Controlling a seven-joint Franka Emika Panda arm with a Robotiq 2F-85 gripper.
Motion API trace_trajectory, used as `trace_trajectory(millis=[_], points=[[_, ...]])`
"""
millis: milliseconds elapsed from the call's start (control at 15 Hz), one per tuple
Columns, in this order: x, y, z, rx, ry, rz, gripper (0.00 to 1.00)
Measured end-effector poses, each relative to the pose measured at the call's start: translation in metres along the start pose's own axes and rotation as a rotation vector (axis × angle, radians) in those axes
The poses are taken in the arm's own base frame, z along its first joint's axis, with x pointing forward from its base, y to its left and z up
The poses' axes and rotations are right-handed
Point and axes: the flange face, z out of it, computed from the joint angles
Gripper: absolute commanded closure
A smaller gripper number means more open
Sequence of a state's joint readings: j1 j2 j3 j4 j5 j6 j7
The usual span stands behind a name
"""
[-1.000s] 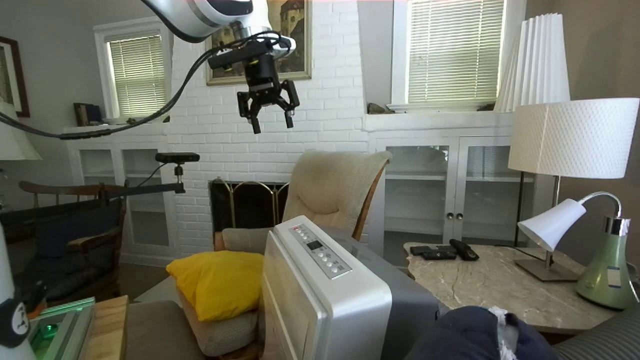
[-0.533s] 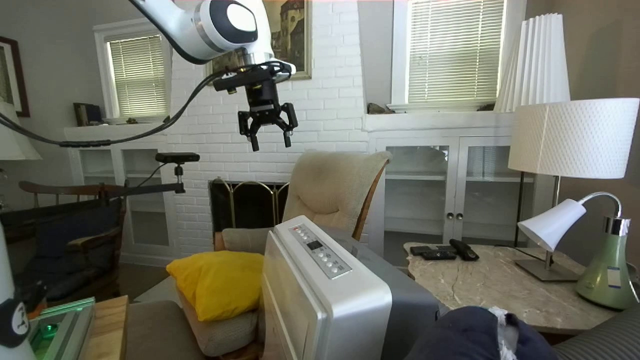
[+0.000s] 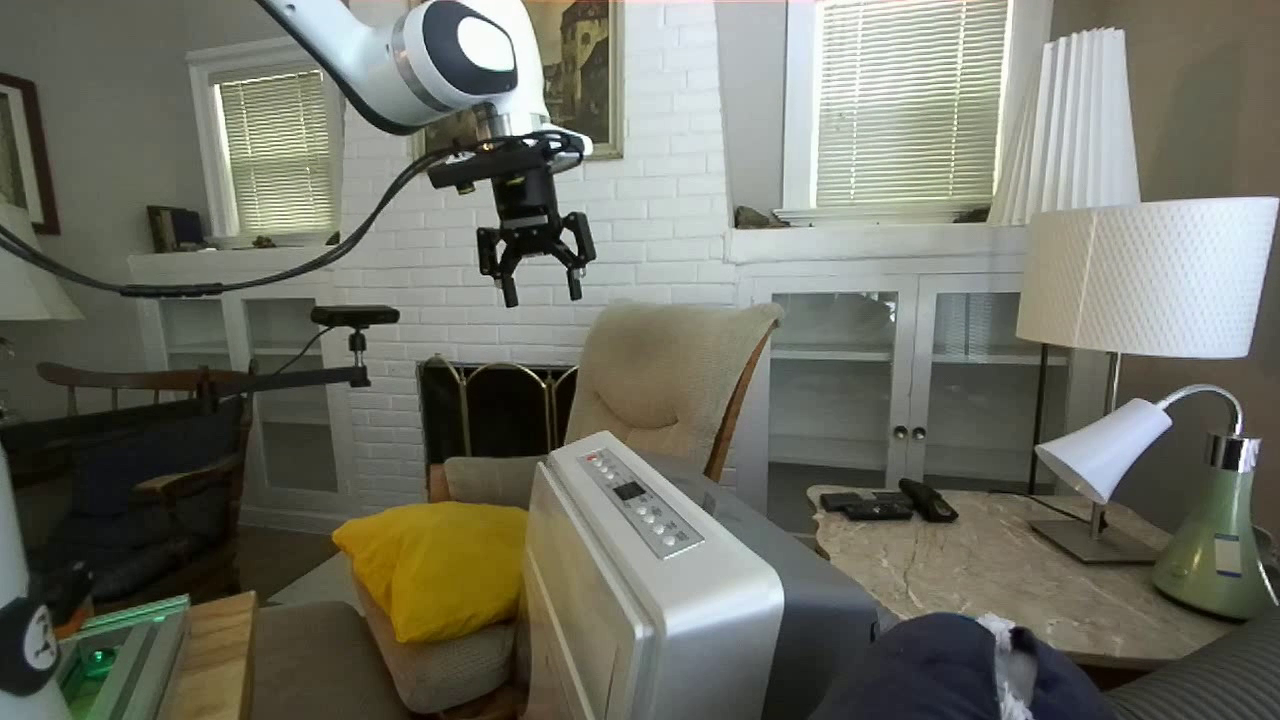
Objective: Turn on the air cooler
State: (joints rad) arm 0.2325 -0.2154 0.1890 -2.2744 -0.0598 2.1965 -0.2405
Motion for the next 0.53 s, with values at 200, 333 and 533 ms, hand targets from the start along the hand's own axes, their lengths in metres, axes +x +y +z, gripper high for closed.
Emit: trace_trajectory(millis=[200,333,533], points=[[0.003,0.0,0.013,0.009,-0.012,-0.004,0.0],[0.009,0.0,0.027,0.017,-0.009,-0.009,0.26],[0.019,0.001,0.05,0.029,0.001,-0.017,0.48]])
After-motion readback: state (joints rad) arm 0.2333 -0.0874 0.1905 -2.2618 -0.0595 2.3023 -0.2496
